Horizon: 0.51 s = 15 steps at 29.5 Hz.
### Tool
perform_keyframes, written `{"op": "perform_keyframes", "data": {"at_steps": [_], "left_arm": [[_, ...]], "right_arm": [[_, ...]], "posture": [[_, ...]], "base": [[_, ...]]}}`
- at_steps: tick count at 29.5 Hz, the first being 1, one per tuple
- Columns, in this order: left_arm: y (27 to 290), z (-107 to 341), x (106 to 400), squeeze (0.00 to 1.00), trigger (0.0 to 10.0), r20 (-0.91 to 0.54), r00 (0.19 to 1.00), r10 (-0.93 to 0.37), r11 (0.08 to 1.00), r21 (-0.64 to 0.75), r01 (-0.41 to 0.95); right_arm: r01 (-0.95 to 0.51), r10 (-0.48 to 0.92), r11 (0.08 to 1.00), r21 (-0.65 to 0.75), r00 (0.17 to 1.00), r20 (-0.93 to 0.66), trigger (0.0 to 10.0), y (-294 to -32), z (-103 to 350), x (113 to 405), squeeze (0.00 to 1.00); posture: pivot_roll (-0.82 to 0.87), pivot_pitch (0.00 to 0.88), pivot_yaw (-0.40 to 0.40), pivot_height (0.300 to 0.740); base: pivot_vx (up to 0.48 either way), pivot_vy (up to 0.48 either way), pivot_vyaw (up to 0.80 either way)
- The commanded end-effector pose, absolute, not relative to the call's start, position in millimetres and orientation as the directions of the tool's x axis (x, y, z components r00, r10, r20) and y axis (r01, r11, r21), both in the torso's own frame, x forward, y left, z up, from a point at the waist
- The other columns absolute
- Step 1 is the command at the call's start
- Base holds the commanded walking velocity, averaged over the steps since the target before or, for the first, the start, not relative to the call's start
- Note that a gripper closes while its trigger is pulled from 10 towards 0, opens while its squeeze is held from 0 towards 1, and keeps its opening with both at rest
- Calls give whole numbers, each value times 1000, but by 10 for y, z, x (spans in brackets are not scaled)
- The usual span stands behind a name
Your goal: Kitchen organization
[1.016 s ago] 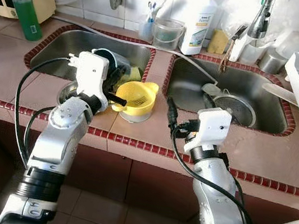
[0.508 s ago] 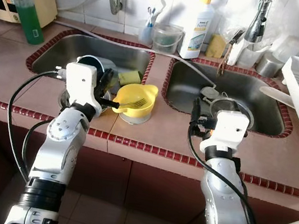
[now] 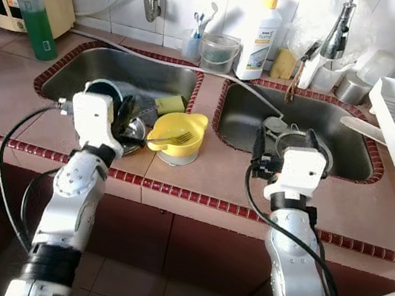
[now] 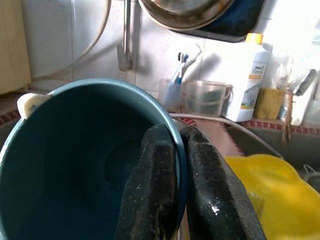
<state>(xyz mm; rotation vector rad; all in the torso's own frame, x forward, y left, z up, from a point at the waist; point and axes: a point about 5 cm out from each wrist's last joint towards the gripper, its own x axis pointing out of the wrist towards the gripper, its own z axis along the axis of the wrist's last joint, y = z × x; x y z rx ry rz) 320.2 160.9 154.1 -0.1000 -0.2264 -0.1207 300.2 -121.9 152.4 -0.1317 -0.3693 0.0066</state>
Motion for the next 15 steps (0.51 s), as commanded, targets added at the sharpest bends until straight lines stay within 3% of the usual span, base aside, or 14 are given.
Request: {"op": "perform_keyframes", "data": {"at_steps": [1,15], "left_arm": [[1595,1615,3159,0,10000,281,951,-129,986,-62,152],[1583,1761,3112,0,10000,341,927,-159,979,-69,194]], "right_arm": [[3,48,990,-138,930,363,10000,-1199,1504,2967,0],[-4,47,993,-116,927,371,10000,-1174,1483,2920,0]], "posture": [[-210,0,-4,740],[-216,0,7,740]], "base": [[0,0,0],[0,0,0]]}}
